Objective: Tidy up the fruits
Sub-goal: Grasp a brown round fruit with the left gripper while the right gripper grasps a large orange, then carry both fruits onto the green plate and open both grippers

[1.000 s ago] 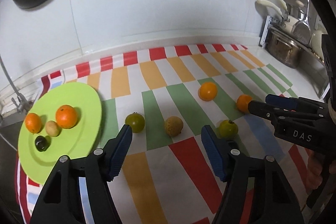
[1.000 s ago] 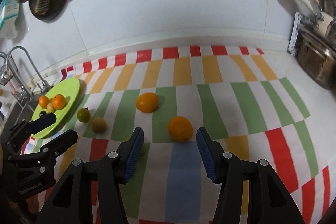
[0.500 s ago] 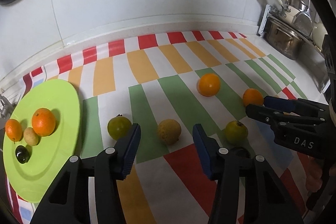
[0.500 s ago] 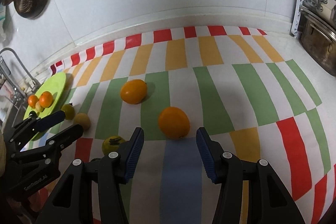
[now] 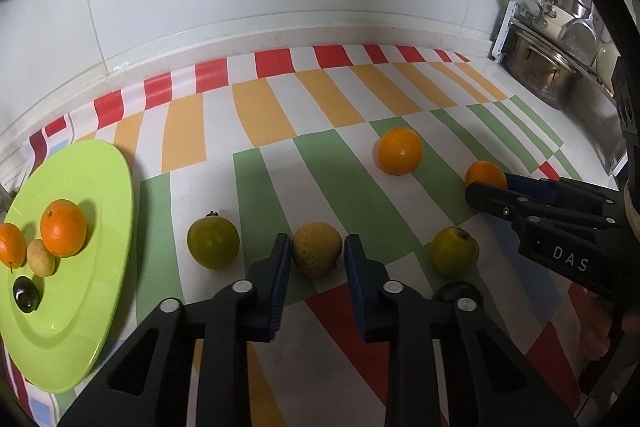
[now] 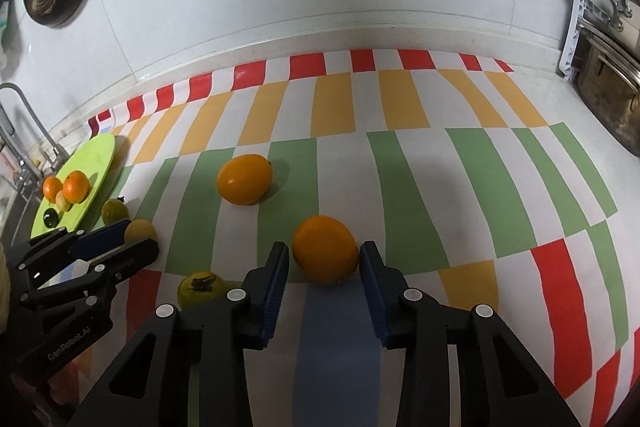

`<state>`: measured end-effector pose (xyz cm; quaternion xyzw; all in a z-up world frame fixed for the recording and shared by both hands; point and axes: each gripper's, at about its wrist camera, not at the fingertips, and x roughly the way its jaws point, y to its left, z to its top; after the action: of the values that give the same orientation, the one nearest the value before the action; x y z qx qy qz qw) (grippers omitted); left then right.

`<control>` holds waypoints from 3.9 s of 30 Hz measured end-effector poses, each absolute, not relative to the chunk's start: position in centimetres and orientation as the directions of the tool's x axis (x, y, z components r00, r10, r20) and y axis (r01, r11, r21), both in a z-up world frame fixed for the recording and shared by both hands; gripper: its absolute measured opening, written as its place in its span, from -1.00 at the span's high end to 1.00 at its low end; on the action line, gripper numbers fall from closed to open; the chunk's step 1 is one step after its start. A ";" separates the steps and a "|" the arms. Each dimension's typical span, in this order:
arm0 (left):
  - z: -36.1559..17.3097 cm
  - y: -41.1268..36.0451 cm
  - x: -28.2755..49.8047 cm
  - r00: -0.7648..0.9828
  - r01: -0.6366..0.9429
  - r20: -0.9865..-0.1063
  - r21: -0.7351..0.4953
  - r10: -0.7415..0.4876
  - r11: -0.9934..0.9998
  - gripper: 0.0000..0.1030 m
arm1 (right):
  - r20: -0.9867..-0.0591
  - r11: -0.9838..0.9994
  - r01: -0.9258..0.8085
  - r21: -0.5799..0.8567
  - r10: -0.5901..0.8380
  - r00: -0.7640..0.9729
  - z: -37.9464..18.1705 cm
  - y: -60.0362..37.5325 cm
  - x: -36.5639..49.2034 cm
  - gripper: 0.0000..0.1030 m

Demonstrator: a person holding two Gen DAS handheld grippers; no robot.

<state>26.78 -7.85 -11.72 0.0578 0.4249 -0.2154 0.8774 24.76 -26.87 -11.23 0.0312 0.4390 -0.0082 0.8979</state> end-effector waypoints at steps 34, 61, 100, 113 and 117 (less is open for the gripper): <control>-4.5 -4.3 20.1 0.693 0.373 -0.631 -0.102 -0.349 0.922 0.49 | -0.684 0.995 -0.086 0.048 0.096 0.723 -5.1 -22.3 19.2 0.34; -1.1 6.1 14.3 0.809 0.197 -0.550 -0.083 -0.210 0.977 0.49 | -0.593 0.957 -0.287 0.036 0.252 0.765 -0.9 -11.8 15.9 0.33; -2.6 14.2 25.2 0.782 0.141 -0.604 -0.066 -0.152 0.988 0.49 | -0.687 0.889 -0.453 0.061 0.367 0.627 -2.4 -0.7 29.2 0.34; -6.8 14.4 32.1 0.698 0.182 -0.694 -0.066 -0.176 0.981 0.49 | -0.790 0.889 -0.446 0.099 0.343 0.508 -6.9 0.4 35.4 0.33; -8.2 14.3 33.6 0.673 0.194 -0.718 -0.062 -0.179 0.979 0.49 | -0.816 0.895 -0.432 0.114 0.332 0.473 -8.4 0.5 37.1 0.33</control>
<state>33.57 14.33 -8.15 0.0098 0.3912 -0.1018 0.9146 37.07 0.50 -8.39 -0.0541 0.4625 0.2231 0.8564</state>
